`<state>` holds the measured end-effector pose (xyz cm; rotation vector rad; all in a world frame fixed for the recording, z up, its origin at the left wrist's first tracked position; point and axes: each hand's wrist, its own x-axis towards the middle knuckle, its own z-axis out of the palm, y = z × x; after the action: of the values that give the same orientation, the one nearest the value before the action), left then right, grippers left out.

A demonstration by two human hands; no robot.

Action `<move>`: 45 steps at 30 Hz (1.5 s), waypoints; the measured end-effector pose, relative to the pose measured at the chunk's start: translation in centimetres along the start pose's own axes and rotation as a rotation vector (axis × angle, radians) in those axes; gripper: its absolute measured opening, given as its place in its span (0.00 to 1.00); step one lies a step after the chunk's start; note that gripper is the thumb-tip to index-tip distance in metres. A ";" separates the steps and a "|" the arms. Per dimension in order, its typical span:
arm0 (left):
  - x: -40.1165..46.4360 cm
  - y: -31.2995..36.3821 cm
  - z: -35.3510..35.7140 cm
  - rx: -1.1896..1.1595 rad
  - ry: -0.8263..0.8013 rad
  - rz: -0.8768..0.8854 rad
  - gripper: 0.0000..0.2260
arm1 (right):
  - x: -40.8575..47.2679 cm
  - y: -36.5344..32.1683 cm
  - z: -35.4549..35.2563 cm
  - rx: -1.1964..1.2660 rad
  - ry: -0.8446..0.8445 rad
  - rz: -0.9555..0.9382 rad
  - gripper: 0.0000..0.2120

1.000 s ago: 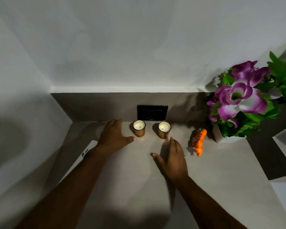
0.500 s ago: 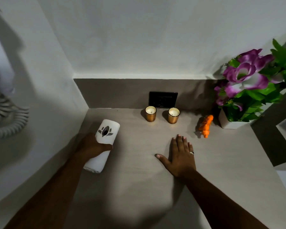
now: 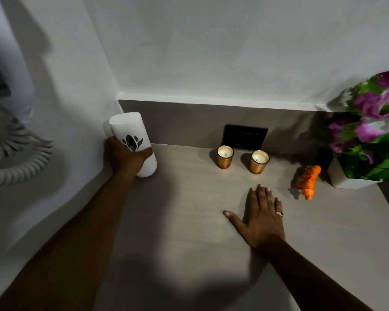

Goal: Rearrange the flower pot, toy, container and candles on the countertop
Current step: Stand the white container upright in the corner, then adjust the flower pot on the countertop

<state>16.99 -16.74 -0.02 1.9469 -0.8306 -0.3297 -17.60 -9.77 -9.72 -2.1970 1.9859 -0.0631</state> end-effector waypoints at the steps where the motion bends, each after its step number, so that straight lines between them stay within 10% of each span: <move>1: 0.2 -0.3 0.2 -0.016 0.008 0.009 0.40 | 0.1 0.0 0.1 -0.004 0.002 -0.001 0.55; 13: -8.8 -3.0 2.1 -0.039 -0.086 -0.074 0.39 | -0.4 -0.1 -0.8 0.121 0.016 -0.005 0.53; 20: -20.5 -6.0 5.7 0.717 -0.650 0.694 0.38 | -7.1 2.1 -1.4 0.761 0.265 0.274 0.40; 25: -21.2 -6.2 5.8 0.776 -0.603 0.711 0.37 | -8.2 7.8 -2.6 0.886 0.436 0.514 0.35; 34: -21.3 -5.7 6.2 0.790 -0.580 0.707 0.37 | 3.2 18.9 -6.8 0.984 0.561 0.687 0.61; 45: -20.4 -5.8 7.8 0.843 -0.548 0.683 0.38 | 7.8 21.1 -6.1 1.036 0.744 0.618 0.40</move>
<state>0.20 -6.50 -11.18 2.1560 -2.1918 -0.0851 -38.46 -20.08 -7.83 -0.8998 2.0640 -1.5689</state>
